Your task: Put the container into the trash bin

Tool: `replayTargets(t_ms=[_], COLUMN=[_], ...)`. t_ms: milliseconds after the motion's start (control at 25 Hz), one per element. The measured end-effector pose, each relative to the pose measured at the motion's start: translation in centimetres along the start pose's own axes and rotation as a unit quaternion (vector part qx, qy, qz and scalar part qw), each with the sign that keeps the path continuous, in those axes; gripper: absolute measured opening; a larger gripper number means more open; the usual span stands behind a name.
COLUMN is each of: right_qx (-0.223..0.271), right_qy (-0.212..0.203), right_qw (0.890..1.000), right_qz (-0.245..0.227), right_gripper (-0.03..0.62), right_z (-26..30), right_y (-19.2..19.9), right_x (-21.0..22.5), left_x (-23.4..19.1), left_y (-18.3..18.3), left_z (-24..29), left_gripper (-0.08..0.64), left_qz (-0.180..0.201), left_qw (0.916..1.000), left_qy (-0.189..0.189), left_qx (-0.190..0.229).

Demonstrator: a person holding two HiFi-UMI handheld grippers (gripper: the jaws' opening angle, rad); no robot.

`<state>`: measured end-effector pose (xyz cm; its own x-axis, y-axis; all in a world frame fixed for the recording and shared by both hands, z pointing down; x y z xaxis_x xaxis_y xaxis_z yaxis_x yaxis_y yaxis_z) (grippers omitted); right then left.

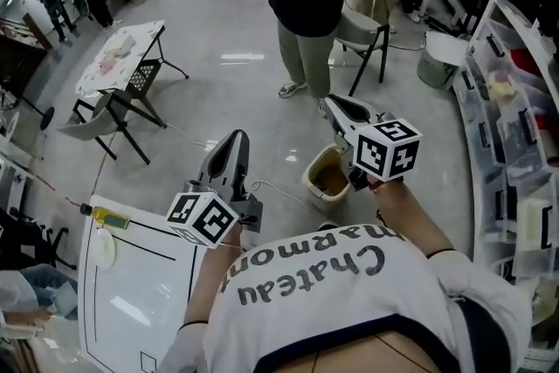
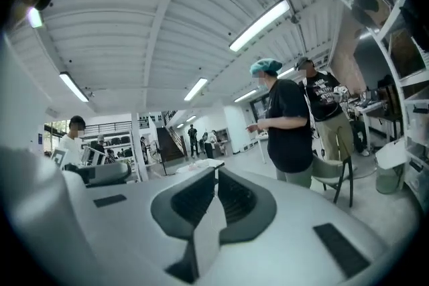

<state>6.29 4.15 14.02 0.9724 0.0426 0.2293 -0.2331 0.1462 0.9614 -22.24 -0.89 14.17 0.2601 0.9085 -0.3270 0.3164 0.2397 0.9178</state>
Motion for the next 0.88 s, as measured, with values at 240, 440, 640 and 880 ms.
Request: replayTargets(t_ms=[240, 440, 640, 880], right_qx=[0.045, 0.031, 0.025, 0.018], right_qy=[-0.001, -0.009, -0.005, -0.002], right_qw=[0.999, 0.999, 0.999, 1.000], right_qz=[-0.013, 0.020, 0.022, 0.009], right_gripper=[0.034, 0.032, 0.032, 0.032], right_z=[-2.8, -4.0, -4.5, -4.9], right_y=[-1.0, 0.3, 1.2, 2.0], right_x=[-2.0, -2.3, -2.9, -3.7], left_x=[1.4, 2.0, 2.1, 2.3], left_y=[-0.2, 0.4, 0.6, 0.7], left_z=[-0.8, -1.9, -3.1, -4.2], left_gripper=[0.023, 0.023, 0.023, 0.023], left_qz=[0.006, 0.005, 0.001, 0.001], left_qw=[0.9999, 0.9998, 0.9998, 0.9999], left_qy=[0.015, 0.017, 0.013, 0.006], left_qx=[-0.002, -0.011, -0.014, -0.013])
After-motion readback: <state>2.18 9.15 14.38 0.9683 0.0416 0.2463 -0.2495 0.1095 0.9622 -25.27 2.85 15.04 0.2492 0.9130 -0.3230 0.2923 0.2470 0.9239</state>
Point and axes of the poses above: the fingertips, and each gripper's own axes: z forward along the fingers, x to its right, y out of its underside, the point moved 10 cm from there along -z, backward along the fingers, and after that the axes turned 14 degrees about y, right-handed, at the moved point
